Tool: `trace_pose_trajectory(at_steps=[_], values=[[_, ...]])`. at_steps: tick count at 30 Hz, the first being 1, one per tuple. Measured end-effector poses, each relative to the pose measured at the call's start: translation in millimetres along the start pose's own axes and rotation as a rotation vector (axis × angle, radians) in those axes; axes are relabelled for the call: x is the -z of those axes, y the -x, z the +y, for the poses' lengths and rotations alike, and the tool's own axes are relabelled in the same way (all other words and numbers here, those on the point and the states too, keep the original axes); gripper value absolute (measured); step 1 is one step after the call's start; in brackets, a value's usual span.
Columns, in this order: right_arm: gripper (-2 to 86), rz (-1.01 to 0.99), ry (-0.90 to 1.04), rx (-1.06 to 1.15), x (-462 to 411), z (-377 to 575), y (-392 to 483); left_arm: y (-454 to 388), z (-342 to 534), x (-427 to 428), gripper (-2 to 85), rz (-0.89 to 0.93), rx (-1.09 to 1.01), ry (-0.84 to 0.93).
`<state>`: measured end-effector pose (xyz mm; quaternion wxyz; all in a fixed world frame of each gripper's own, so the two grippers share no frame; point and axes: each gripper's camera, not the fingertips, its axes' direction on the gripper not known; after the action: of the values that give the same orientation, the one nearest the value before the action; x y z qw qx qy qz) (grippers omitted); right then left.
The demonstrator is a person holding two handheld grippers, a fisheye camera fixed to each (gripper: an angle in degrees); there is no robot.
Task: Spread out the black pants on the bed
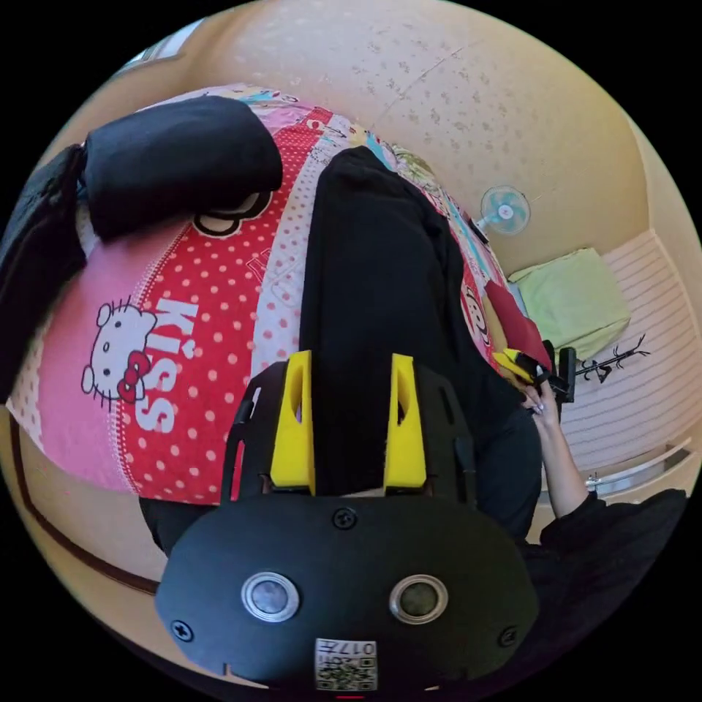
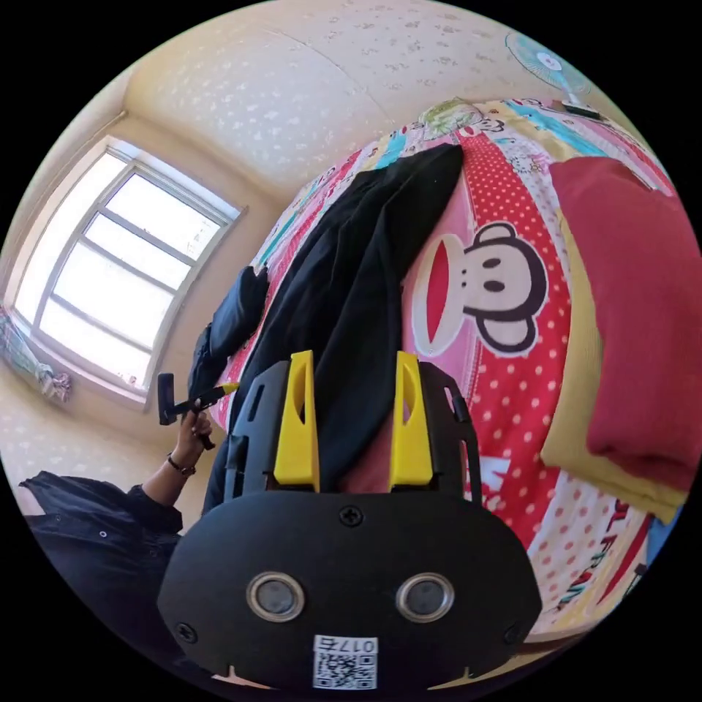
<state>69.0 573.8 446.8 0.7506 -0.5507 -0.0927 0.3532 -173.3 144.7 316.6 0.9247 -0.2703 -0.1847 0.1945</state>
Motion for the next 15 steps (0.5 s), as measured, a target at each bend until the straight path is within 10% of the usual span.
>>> trace_pose_trajectory(at_steps=[6,11,15], values=[[7.0,0.092,0.172,0.02,7.7,81.4,41.9,4.0,45.3,-24.9,13.5,0.048,-0.017,0.337],[2.6,-0.37,-0.128,-0.089,152.3,165.8,58.6,28.1,76.9,18.1,11.2,0.209,0.0,0.389],[2.5,-0.156,-0.304,-0.337,194.3,305.5,8.5,23.7,105.1,56.9,8.5,0.291,-0.035,0.29]])
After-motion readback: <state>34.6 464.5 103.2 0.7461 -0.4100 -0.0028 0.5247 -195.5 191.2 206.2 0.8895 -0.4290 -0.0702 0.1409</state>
